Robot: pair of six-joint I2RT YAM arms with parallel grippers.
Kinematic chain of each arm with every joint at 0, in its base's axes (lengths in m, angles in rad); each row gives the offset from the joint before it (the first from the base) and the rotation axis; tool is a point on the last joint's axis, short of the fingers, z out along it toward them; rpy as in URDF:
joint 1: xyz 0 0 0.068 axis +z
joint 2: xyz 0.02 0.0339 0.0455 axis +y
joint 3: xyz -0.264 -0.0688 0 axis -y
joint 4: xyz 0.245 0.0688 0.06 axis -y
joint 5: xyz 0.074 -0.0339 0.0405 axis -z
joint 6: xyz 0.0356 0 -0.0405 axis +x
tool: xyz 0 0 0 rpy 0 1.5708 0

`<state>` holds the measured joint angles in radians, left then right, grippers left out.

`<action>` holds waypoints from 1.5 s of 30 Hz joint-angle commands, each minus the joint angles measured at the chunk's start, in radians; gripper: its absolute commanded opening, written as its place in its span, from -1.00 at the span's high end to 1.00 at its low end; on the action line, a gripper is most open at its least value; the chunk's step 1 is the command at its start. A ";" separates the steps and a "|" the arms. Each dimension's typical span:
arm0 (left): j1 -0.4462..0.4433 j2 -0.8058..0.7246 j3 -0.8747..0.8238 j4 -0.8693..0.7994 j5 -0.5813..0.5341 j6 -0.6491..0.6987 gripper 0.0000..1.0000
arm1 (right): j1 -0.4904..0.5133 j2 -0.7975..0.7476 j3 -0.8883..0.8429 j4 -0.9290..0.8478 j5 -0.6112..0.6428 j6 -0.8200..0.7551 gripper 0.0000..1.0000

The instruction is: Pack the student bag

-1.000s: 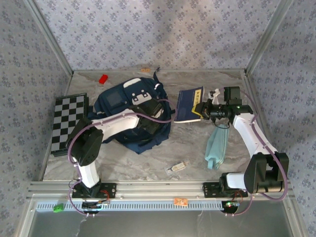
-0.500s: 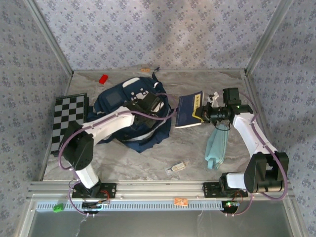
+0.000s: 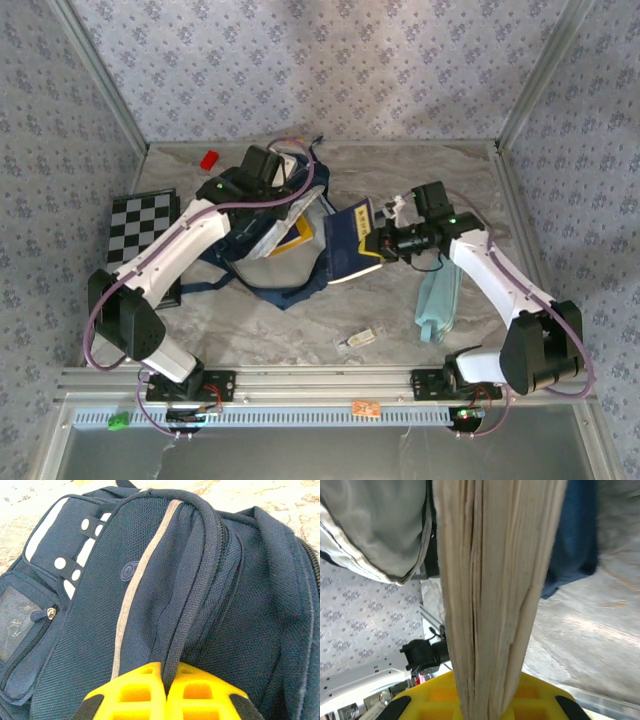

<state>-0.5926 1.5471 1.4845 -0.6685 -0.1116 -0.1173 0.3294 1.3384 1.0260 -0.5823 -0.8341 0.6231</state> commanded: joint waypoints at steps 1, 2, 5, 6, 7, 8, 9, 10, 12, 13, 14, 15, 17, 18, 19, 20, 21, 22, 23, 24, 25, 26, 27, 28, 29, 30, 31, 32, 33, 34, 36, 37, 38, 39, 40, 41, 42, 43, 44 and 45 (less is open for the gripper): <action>-0.001 -0.050 0.069 0.075 0.063 -0.022 1.00 | 0.071 0.063 0.023 0.198 -0.003 0.124 1.00; 0.000 -0.051 0.072 0.076 0.066 -0.026 1.00 | 0.098 0.095 0.030 0.248 0.007 0.144 1.00; 0.000 -0.058 0.072 0.088 0.089 -0.037 1.00 | 0.177 0.202 0.092 0.327 0.066 0.155 1.00; -0.001 -0.061 0.071 0.093 0.093 -0.043 1.00 | 0.193 0.237 0.118 0.339 0.083 0.157 1.00; 0.000 -0.063 0.069 0.097 0.099 -0.048 1.00 | 0.215 0.278 0.152 0.358 0.094 0.160 1.00; 0.002 -0.066 0.068 0.101 0.104 -0.050 1.00 | 0.232 0.327 0.198 0.381 0.098 0.157 1.00; 0.001 -0.067 0.067 0.104 0.104 -0.052 1.00 | 0.246 0.362 0.229 0.381 0.119 0.152 1.00; 0.002 -0.070 0.063 0.106 0.098 -0.063 1.00 | 0.261 0.400 0.262 0.356 0.156 0.145 1.00; 0.008 -0.070 0.056 0.110 0.102 -0.097 1.00 | 0.276 0.466 0.310 0.365 0.175 0.135 0.95; 0.008 -0.071 0.048 0.115 0.111 -0.106 1.00 | 0.283 0.497 0.327 0.364 0.185 0.125 0.93; 0.008 -0.075 0.037 0.124 0.112 -0.112 1.00 | 0.285 0.531 0.348 0.362 0.197 0.114 0.93; 0.010 -0.081 0.027 0.136 0.114 -0.115 1.00 | 0.285 0.557 0.361 0.366 0.205 0.105 0.88; 0.014 -0.089 0.012 0.147 0.127 -0.119 1.00 | 0.281 0.607 0.391 0.364 0.224 0.096 0.66; 0.016 -0.091 0.010 0.148 0.131 -0.123 1.00 | 0.278 0.618 0.394 0.369 0.234 0.098 0.56; 0.017 -0.092 0.011 0.148 0.136 -0.124 1.00 | 0.275 0.624 0.393 0.375 0.251 0.097 0.43; 0.018 -0.092 0.011 0.146 0.139 -0.124 1.00 | 0.273 0.619 0.386 0.367 0.292 0.089 0.27; 0.019 -0.093 0.010 0.145 0.138 -0.124 1.00 | 0.275 0.605 0.384 0.336 0.351 0.073 0.17; 0.020 -0.093 0.008 0.144 0.136 -0.126 1.00 | 0.282 0.581 0.378 0.301 0.418 0.046 0.05; 0.022 -0.094 0.008 0.143 0.139 -0.127 1.00 | 0.286 0.557 0.369 0.276 0.460 0.023 -0.07; 0.024 -0.094 0.006 0.143 0.145 -0.126 1.00 | 0.286 0.535 0.353 0.261 0.487 0.016 -0.14; 0.027 -0.097 0.005 0.145 0.152 -0.124 1.00 | 0.282 0.509 0.334 0.243 0.516 0.017 -0.18; 0.025 -0.100 -0.001 0.148 0.156 -0.124 1.00 | 0.276 0.480 0.303 0.230 0.534 0.022 -0.19; 0.026 -0.099 -0.002 0.148 0.158 -0.124 1.00 | 0.273 0.452 0.274 0.229 0.540 0.020 -0.19; 0.027 -0.102 -0.004 0.148 0.158 -0.124 1.00 | 0.276 0.421 0.242 0.227 0.545 0.014 -0.19; 0.026 -0.102 -0.007 0.149 0.161 -0.124 1.00 | 0.281 0.396 0.218 0.220 0.540 0.013 -0.18; 0.027 -0.101 -0.011 0.151 0.162 -0.125 1.00 | 0.287 0.382 0.205 0.208 0.526 0.013 -0.16; 0.027 -0.101 -0.014 0.154 0.163 -0.128 1.00 | 0.296 0.376 0.194 0.190 0.508 0.014 -0.12; 0.027 -0.100 -0.016 0.156 0.166 -0.131 1.00 | 0.308 0.371 0.180 0.179 0.493 0.013 -0.05; 0.027 -0.099 -0.018 0.158 0.169 -0.133 1.00 | 0.320 0.368 0.175 0.184 0.482 0.023 0.03; 0.027 -0.097 -0.018 0.161 0.173 -0.136 1.00 | 0.340 0.362 0.123 0.201 0.475 0.037 0.10; 0.027 -0.094 -0.017 0.163 0.176 -0.140 1.00 | 0.380 0.358 0.092 0.235 0.480 0.060 0.22; 0.027 -0.092 -0.015 0.161 0.176 -0.142 1.00 | 0.395 0.362 0.081 0.247 0.485 0.072 0.30; 0.027 -0.091 -0.015 0.160 0.176 -0.143 1.00 | 0.410 0.369 0.072 0.266 0.490 0.081 0.36; 0.027 -0.090 -0.015 0.160 0.176 -0.146 1.00 | 0.417 0.378 0.067 0.278 0.494 0.082 0.41; 0.027 -0.091 -0.014 0.159 0.178 -0.145 1.00 | 0.422 0.389 0.066 0.280 0.504 0.084 0.48; 0.027 -0.092 -0.015 0.160 0.181 -0.144 1.00 | 0.425 0.404 0.068 0.283 0.511 0.085 0.54; 0.028 -0.092 -0.013 0.160 0.182 -0.142 1.00 | 0.424 0.415 0.069 0.294 0.514 0.084 0.58; 0.028 -0.093 -0.010 0.158 0.185 -0.139 1.00 | 0.423 0.430 0.073 0.307 0.523 0.081 0.63; 0.027 -0.091 -0.007 0.154 0.188 -0.137 1.00 | 0.423 0.444 0.082 0.315 0.536 0.077 0.68; 0.027 -0.092 -0.003 0.151 0.191 -0.136 1.00 | 0.421 0.457 0.093 0.321 0.551 0.072 0.71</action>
<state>-0.5674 1.5227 1.4490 -0.6106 0.0330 -0.2371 0.7570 1.7535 1.1000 -0.2924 -0.3351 0.6960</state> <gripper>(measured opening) 0.045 0.150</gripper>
